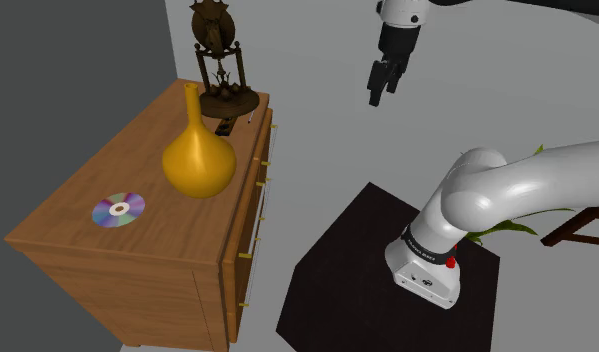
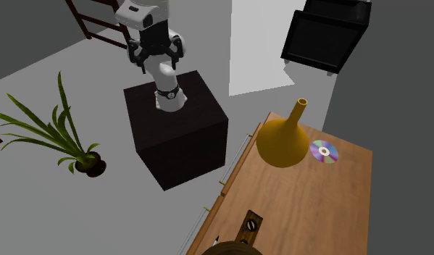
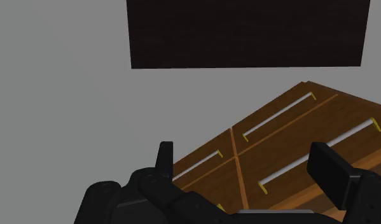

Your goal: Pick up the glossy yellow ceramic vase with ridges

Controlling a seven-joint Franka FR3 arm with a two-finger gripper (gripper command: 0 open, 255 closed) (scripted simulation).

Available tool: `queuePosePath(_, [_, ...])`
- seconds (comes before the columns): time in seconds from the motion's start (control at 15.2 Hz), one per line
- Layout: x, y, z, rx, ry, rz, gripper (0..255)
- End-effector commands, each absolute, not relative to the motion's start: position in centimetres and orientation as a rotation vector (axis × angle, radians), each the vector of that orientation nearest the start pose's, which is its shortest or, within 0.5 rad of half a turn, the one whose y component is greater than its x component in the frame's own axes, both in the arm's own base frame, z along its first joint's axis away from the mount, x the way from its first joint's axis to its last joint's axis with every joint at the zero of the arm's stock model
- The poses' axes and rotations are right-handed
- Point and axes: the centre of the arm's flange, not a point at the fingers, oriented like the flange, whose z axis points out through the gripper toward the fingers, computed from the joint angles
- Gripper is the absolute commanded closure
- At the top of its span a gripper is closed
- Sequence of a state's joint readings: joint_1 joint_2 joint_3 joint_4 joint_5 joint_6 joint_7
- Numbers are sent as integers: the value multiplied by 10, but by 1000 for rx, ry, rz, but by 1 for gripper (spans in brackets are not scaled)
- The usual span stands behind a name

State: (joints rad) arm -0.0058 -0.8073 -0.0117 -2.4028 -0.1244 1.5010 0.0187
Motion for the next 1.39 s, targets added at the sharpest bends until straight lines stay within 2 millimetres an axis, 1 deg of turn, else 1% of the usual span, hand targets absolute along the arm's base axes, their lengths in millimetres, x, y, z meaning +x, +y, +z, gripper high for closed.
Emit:
queuePosePath(0.0, [292, -20, 570, -3254, 57, 154, 0])
queuePosePath(0.66, [369, 72, 560, -3224, 64, 28, 0])
queuePosePath(1.32, [446, 164, 558, -3190, 72, -95, 0])
